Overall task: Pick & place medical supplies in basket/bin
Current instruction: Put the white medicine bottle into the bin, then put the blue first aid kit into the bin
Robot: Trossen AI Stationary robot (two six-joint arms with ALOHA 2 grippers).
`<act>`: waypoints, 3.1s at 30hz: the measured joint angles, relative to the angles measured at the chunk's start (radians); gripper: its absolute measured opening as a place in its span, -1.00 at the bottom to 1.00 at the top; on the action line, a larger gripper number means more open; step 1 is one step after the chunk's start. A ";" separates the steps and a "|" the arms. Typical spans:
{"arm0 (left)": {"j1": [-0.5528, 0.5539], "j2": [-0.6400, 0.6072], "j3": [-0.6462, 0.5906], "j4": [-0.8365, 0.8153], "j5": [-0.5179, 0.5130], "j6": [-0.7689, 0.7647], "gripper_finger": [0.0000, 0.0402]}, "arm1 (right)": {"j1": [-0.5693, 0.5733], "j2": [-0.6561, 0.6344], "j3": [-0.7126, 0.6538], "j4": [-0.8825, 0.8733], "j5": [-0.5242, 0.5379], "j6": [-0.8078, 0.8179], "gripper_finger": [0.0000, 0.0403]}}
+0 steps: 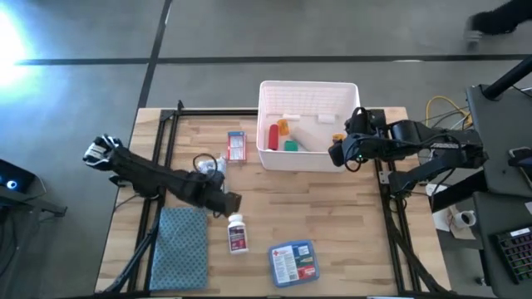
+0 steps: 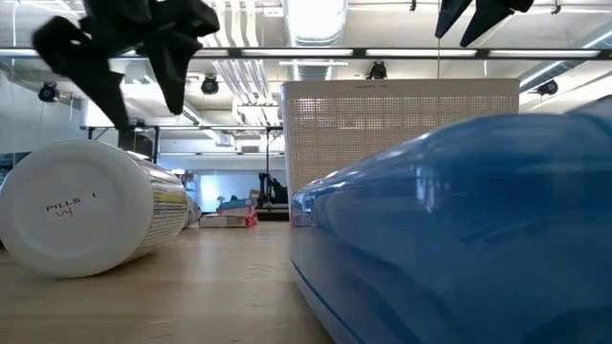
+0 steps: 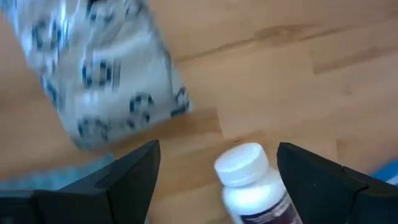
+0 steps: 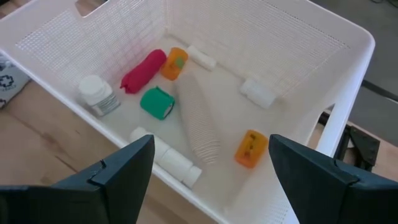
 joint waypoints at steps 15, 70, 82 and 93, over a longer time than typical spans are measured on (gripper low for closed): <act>-0.226 0.284 0.079 0.263 -0.002 -0.415 0.50 | 0.000 0.000 0.000 -0.001 -0.001 0.006 0.52; 0.512 0.220 0.723 0.428 -0.331 1.169 0.34 | 0.002 0.000 -0.006 -0.050 -0.026 0.028 0.52; 0.461 0.245 0.845 0.007 -0.228 1.220 0.57 | 0.006 0.000 -0.008 -0.115 -0.074 0.043 0.52; 0.317 0.211 0.611 -0.460 -0.371 0.640 0.57 | 0.006 0.000 -0.029 -0.107 -0.060 0.028 0.52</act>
